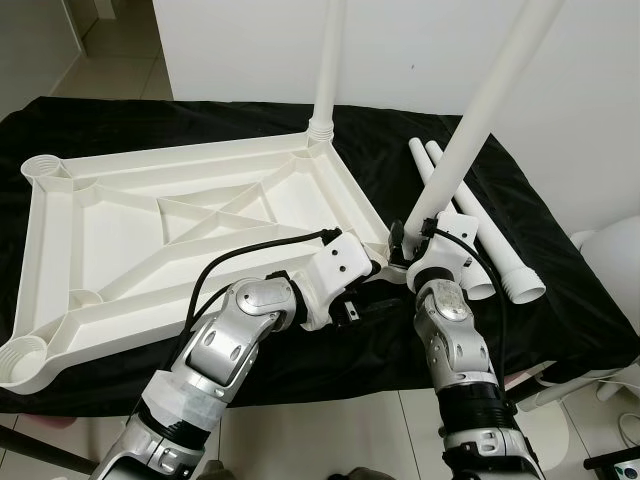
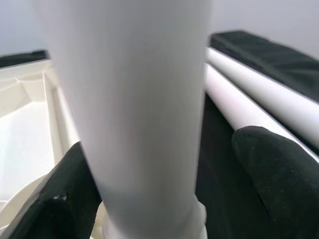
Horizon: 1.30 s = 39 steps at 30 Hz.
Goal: Building children table
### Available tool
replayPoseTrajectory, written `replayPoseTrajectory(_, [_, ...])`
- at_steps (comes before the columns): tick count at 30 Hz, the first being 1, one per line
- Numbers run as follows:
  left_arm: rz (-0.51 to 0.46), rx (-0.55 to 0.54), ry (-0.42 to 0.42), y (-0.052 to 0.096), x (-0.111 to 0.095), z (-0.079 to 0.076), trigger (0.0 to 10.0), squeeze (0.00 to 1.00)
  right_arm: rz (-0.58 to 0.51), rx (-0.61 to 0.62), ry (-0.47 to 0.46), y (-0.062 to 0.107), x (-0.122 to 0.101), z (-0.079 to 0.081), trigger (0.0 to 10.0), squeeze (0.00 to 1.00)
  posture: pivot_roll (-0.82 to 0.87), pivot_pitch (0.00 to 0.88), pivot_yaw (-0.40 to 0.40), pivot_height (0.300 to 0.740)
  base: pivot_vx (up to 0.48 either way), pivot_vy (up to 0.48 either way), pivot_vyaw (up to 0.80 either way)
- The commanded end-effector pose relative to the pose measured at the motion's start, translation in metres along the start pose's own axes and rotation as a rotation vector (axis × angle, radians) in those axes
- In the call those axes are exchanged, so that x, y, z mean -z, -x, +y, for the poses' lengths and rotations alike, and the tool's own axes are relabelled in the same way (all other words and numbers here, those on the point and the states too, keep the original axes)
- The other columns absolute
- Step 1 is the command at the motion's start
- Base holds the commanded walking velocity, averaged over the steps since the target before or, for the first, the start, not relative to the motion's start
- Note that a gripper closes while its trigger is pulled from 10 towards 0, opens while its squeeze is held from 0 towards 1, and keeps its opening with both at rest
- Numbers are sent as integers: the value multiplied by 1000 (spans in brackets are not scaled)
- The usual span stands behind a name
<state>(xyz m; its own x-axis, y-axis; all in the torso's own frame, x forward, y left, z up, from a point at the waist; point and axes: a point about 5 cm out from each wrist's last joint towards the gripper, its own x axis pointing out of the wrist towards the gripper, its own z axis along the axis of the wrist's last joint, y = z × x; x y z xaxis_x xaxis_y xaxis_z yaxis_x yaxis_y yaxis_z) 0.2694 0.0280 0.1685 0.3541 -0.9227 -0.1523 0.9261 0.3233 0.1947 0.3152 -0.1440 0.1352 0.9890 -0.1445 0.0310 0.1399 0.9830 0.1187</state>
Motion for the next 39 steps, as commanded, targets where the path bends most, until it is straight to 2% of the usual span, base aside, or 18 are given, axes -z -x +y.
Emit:
replayPoseTrajectory(1, [-5,-66,2,-1,0,6,10000,0,-15,10,4,4,0,-4,10000,1000,64,0,-91,740,0,0,0])
replayPoseTrajectory(4, [-7,-67,4,-1,-1,6,10000,0,-17,6,5,7,0,-4,10000,1000,64,0,-91,740,0,0,0])
replayPoseTrajectory(5, [-9,-66,0,-1,-1,6,10000,0,-20,-5,6,11,2,-5,10000,0,61,0,-88,740,0,0,0])
replayPoseTrajectory(8, [-10,-66,-3,-1,-1,7,10000,0,-22,-14,6,14,2,-5,10000,0,61,0,-88,740,0,0,0])
replayPoseTrajectory(9, [-12,-68,-7,-1,-2,8,10000,0,-28,-28,13,20,3,-6,10000,0,60,0,-86,740,0,0,0])
replayPoseTrajectory(12, [-12,-68,-7,-1,-2,8,10000,0,-28,-28,13,20,3,-6,10000,0,60,0,-86,740,0,0,0])
replayPoseTrajectory(16, [-17,-93,4,0,-3,13,10000,0,-23,-47,16,33,7,-6,10000,0,53,0,-81,740,0,0,0])
replayPoseTrajectory(17, [-21,-115,13,0,-4,17,10000,0,-20,-63,19,38,9,-5,8941,0,51,0,-80,740,0,0,0])
replayPoseTrajectory(18, [-27,-136,21,0,-5,21,10000,0,-19,-80,24,42,10,-4,4235,0,51,0,-79,740,0,0,0])
replayPoseTrajectory(19, [-27,-136,21,0,-5,21,10000,0,-19,-80,24,42,10,-4,4235,0,51,0,-79,740,0,0,0])
replayPoseTrajectory(20, [-33,-157,29,-1,-6,24,10000,0,-15,-97,25,45,12,-2,2667,0,49,0,-78,740,0,0,0])
replayPoseTrajectory(21, [-38,-170,35,-1,-7,26,10000,0,-12,-114,31,46,12,0,0,0,48,0,-78,740,0,0,0])
replayPoseTrajectory(26, [-44,-196,41,-1,-8,30,10000,0,-10,-120,37,47,13,1,0,0,48,0,-78,740,0,0,0])
replayPoseTrajectory(27, [-47,-207,41,-1,-8,32,10000,0,-6,-123,33,47,13,1,3255,0,48,0,-78,740,0,0,0])
replayPoseTrajectory(28, [-47,-207,41,-1,-8,32,10000,0,-6,-123,33,47,13,1,3255,0,48,0,-78,740,0,0,0])
replayPoseTrajectory(29, [-50,-216,43,-1,-9,33,10000,0,-2,-129,31,46,13,2,10000,0,47,0,-78,740,0,0,0])
replayPoseTrajectory(37, [-59,-272,49,-3,-11,40,10000,0,-2,-145,26,38,11,2,10000,0,51,0,-81,740,0,0,0])
replayPoseTrajectory(39, [-35,-324,53,-4,-10,46,10000,0,-6,-139,28,34,8,-2,10000,0,55,0,-84,740,0,0,0])
